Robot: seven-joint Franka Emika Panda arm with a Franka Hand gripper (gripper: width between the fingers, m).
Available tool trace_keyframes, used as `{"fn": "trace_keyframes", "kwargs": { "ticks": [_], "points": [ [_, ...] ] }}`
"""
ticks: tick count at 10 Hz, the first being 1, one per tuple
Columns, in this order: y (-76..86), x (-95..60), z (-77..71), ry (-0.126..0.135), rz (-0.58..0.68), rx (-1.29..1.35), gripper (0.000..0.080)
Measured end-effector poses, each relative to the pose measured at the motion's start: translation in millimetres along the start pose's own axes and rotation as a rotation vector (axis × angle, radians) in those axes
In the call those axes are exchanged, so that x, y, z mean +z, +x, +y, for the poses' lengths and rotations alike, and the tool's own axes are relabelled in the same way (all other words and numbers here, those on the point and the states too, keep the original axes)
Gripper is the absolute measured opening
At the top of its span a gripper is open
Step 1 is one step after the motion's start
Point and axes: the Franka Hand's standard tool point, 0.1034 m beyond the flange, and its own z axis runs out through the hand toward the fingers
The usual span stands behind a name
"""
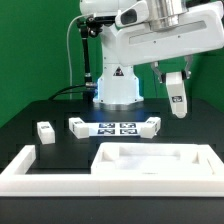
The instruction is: Assemble desk
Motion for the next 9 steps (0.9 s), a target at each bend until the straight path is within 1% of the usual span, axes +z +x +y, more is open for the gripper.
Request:
{"fn": "trace_keyframes", "kwargs": {
  "ticks": [1, 2, 3, 4, 5, 6, 7, 8, 9],
  "points": [
    [2.5, 1.6, -2.8, -0.028, 0.043, -0.055, 0.0290],
    [18.0, -7.9, -6.1, -0.038, 0.109, -0.105, 0.0290],
    [35.5, -17.3, -6.6, -0.029, 0.187, -0.128, 0.0290],
    [46.8, -21.9, -10.8, -0.020, 0.255, -0.146, 0.0290],
    [54.1, -22.9, -17.9, -0.010, 0.314, -0.166, 0.0290],
    [53.0, -22.3, -20.5, 0.011, 0.397, -0.174, 0.0290],
    [48.4, -19.7, -21.4, 0.023, 0.450, -0.183, 0.0290],
    [46.7, -17.1, -22.0, 0.027, 0.464, -0.188, 0.0290],
    [46.6, -15.8, -21.7, 0.023, 0.453, -0.193, 0.0290]
  ]
}}
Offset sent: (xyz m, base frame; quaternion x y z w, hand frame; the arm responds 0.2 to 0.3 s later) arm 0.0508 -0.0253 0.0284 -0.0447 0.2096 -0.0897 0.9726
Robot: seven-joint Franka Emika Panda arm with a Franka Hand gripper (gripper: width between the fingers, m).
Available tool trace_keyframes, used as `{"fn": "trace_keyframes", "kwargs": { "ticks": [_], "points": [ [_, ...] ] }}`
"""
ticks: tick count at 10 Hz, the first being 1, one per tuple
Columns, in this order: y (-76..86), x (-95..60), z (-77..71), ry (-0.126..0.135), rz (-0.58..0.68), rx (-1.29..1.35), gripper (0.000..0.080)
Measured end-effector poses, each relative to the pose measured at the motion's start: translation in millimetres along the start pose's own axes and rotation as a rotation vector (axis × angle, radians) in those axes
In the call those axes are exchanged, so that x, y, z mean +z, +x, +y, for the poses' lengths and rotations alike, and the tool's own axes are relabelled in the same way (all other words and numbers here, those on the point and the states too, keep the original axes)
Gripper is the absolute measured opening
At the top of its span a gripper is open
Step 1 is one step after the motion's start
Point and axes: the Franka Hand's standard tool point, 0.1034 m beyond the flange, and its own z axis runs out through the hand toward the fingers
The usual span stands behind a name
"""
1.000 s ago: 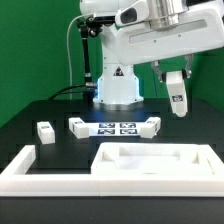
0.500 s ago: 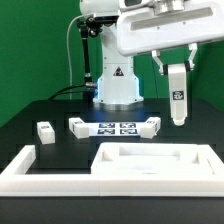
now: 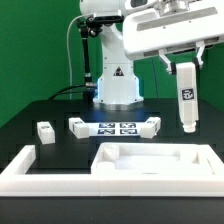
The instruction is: Assemble desk
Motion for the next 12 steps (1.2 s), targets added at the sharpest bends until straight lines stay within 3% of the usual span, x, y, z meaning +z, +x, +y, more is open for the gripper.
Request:
{"fn": "trace_keyframes", "kwargs": {
  "ticks": [1, 3, 4, 8, 10, 12],
  "points": [
    [-2.3, 3.3, -6.1, 0.000, -0.012, -0.042, 0.0290],
    [20.1, 6.6, -11.1, -0.010, -0.017, -0.119, 0.0290],
    [22.7, 7.5, -18.6, -0.007, -0.010, -0.130, 0.0290],
    [19.5, 9.9, -19.3, -0.007, -0.010, -0.130, 0.0290],
    [11.1, 20.7, -37.9, 0.006, 0.026, -0.150, 0.0290],
    [9.1, 29.7, -37.4, -0.002, 0.038, -0.174, 0.0290]
  ]
}}
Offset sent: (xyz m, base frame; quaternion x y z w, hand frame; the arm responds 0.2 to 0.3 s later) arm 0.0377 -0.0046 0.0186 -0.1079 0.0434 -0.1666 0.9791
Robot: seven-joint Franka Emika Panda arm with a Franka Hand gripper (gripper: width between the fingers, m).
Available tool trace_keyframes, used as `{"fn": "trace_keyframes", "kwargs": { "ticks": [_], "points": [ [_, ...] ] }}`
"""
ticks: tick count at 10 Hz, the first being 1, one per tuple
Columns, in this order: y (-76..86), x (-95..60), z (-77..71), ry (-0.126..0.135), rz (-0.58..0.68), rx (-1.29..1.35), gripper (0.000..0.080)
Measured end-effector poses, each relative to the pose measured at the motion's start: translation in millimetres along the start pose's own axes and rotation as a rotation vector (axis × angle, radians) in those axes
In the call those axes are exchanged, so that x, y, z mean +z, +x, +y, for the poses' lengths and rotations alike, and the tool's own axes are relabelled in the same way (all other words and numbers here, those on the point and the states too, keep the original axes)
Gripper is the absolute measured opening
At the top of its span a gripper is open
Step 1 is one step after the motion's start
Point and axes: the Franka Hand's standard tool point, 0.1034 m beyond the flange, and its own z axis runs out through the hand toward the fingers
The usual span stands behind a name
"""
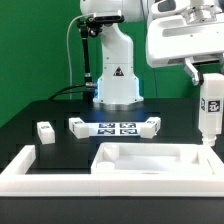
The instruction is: Assemble desk
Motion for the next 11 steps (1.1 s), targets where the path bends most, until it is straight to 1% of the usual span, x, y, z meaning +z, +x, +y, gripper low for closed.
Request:
{"fn": "trace_keyframes", "kwargs": {
  "ticks": [1, 3, 4, 5, 7, 9, 11],
  "points": [
    [1.3, 2.7, 2.3, -0.004, 0.000, -0.006, 0.0290],
    [-2.4, 9.4, 19.2, -0.023, -0.005, -0.048, 0.0290],
    [-4.2, 14.5, 22.4, -0.027, -0.010, -0.042, 0.0290],
    [-5.5, 19.9, 19.0, -0.024, -0.014, -0.042, 0.0290],
    [-6.1, 26.2, 25.2, -0.031, -0.019, -0.050, 0.0290],
    [-1.7, 28.4, 23.2, -0.030, -0.018, -0.052, 0.0290],
    [1.4, 29.2, 24.7, -0.031, -0.016, -0.051, 0.0290]
  ]
}}
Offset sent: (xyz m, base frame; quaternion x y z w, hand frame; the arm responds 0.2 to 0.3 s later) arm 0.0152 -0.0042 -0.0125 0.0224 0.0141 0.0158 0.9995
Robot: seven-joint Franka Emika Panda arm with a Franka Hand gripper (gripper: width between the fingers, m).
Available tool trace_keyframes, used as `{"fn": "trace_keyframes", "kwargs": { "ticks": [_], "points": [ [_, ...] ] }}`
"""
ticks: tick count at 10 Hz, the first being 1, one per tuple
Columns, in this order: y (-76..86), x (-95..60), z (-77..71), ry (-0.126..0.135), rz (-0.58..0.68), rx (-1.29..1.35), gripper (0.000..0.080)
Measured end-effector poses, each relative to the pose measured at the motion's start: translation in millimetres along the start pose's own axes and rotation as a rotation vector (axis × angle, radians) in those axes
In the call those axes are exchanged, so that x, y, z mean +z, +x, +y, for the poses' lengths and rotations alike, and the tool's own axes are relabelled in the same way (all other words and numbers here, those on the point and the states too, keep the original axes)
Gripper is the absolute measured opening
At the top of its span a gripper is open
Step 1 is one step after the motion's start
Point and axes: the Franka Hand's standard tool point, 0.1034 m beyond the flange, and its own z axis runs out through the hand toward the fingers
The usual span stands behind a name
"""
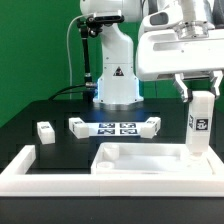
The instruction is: Assemble desk
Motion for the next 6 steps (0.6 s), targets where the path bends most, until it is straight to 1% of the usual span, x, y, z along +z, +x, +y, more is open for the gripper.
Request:
{"fn": "trace_keyframes", "kwargs": {
  "ticks": [3, 5, 6],
  "points": [
    [-5.8, 6.5, -2.9, 0.001, -0.001, -0.010, 0.0290],
    [-5.4, 8.4, -3.5, 0.000, 0.014, -0.011, 0.0290],
    [-7.9, 10.6, -3.1, 0.000, 0.010, -0.015, 0.0290]
  ]
}}
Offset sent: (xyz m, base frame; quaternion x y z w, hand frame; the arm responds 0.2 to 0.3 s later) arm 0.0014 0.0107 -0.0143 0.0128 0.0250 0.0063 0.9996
